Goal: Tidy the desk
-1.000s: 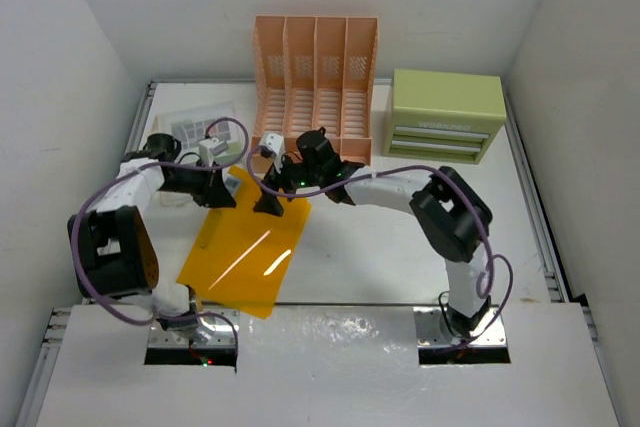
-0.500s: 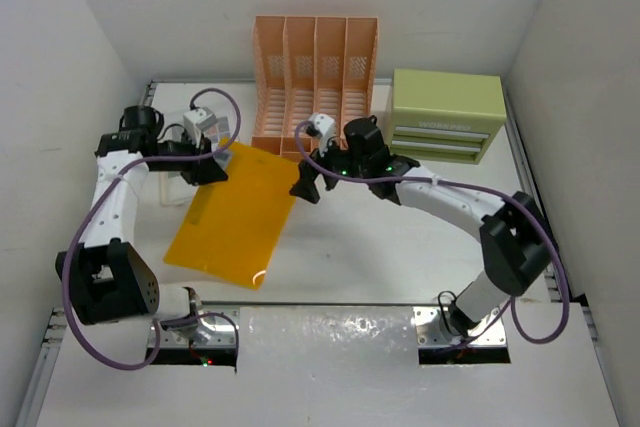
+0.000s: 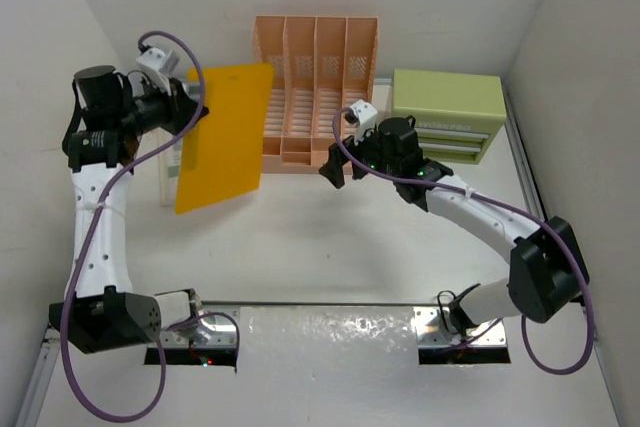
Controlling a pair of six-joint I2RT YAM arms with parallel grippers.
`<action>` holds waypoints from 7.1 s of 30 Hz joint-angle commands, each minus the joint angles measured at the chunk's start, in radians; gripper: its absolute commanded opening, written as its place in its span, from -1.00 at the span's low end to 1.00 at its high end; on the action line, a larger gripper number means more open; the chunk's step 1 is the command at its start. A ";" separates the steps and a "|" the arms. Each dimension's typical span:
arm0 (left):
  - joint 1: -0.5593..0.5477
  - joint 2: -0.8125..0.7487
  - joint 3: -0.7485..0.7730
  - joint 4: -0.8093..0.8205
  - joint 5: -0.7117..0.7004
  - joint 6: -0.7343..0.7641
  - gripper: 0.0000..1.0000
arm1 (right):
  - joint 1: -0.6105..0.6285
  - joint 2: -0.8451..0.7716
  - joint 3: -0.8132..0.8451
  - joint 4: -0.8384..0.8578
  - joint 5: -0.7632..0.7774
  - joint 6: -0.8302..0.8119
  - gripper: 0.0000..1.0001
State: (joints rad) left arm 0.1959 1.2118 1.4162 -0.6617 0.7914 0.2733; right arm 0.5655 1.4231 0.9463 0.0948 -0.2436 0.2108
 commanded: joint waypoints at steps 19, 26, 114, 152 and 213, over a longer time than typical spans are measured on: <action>-0.188 0.071 0.161 0.637 -0.510 -0.401 -1.00 | 0.004 -0.012 0.060 -0.032 0.130 0.035 0.98; -0.262 0.117 0.159 0.747 -0.652 -0.356 -1.00 | 0.002 -0.003 0.092 -0.043 0.159 0.070 0.98; -0.466 0.401 0.047 0.823 -0.842 -0.252 0.92 | 0.045 0.147 0.123 -0.168 0.334 -0.004 0.25; 0.278 0.741 -0.140 0.413 -0.532 -0.183 0.99 | -0.053 0.648 0.401 -0.015 0.389 0.012 -0.88; 0.301 0.370 -0.250 0.155 -0.132 0.044 -1.00 | 0.571 0.805 0.454 0.336 0.314 -0.812 0.70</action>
State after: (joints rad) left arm 0.4862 1.6291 1.1770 -0.5282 0.6407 0.3294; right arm 1.1515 2.1868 1.3048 0.3630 -0.0044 -0.5236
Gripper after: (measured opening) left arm 0.007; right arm 0.850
